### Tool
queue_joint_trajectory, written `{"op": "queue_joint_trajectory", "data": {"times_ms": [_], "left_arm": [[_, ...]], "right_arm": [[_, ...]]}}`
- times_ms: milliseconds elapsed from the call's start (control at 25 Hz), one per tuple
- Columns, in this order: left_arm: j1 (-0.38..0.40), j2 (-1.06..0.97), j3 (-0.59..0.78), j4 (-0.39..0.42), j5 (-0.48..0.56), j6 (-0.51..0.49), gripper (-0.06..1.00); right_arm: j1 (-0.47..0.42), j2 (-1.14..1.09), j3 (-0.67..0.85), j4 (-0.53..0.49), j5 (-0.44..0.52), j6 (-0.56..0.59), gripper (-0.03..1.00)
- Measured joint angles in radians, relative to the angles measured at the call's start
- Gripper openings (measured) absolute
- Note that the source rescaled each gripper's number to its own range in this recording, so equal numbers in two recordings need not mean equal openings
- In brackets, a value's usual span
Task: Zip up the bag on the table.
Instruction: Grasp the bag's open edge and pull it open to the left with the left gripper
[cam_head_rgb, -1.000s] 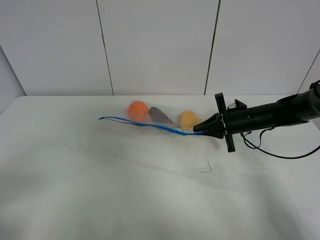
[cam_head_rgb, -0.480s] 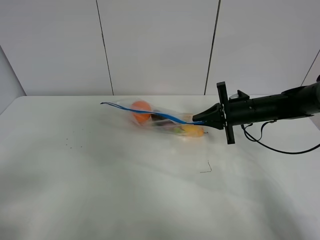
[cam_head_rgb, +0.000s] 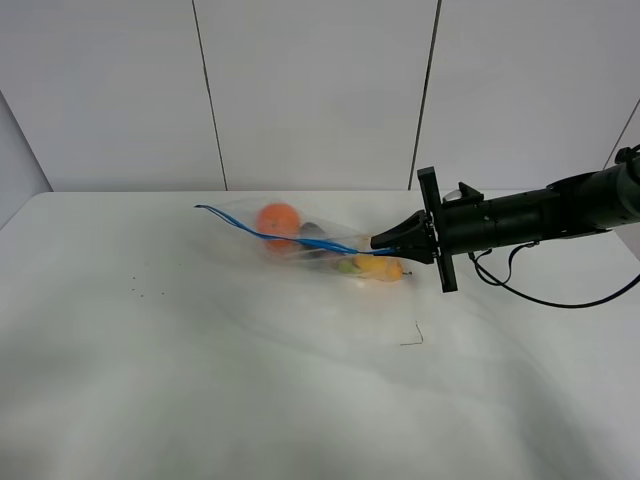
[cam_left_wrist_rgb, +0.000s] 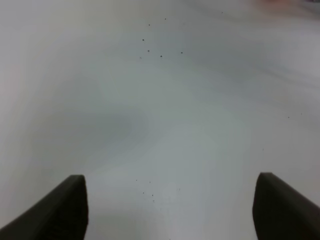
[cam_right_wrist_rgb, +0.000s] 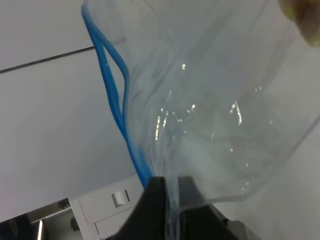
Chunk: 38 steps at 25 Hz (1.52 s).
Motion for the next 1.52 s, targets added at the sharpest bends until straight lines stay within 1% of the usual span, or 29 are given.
{"op": "queue_joint_trajectory", "data": {"times_ms": [120,200,400,520,640,880,1000,1080,1200,1360,1520], "left_arm": [[0.000,0.014,-0.019,0.002,-0.003,-0.001,1.00],[0.000,0.069,-0.060,0.002,-0.008,-0.002,1.00],[0.000,0.295,-0.218,-0.001,-0.061,-0.002,1.00],[0.000,0.450,-0.302,-0.034,-0.096,-0.023,1.00],[0.000,0.607,-0.336,-0.140,-0.146,-0.030,1.00],[0.000,0.919,-0.338,-0.493,-0.267,-0.012,1.00],[-0.010,1.051,-0.338,-0.638,-0.302,0.043,1.00],[-0.050,1.124,-0.338,-0.703,-0.333,0.076,1.00],[-0.157,1.215,-0.338,-0.766,-0.409,0.084,1.00],[-0.337,1.329,-0.338,-0.870,-0.566,0.032,1.00],[-0.481,1.446,-0.338,-1.022,-0.706,-0.002,1.00]], "right_arm": [[0.000,0.000,0.000,0.000,0.000,0.000,0.00],[0.000,0.000,0.000,0.000,0.000,0.000,0.00],[0.000,0.000,0.000,0.000,0.000,0.000,0.00],[0.000,0.000,0.000,0.000,0.000,0.000,0.00],[0.000,0.000,0.000,0.000,0.000,-0.002,0.00],[0.000,0.000,0.000,0.000,0.000,-0.004,0.00],[0.000,0.000,0.000,0.000,0.000,-0.004,0.00],[0.000,0.000,0.000,0.000,0.000,-0.004,0.00],[0.001,0.000,0.000,0.000,0.000,-0.004,0.00],[0.001,0.000,0.000,0.000,0.000,-0.004,0.00],[0.001,0.000,0.000,-0.001,0.000,-0.004,0.00]]}}
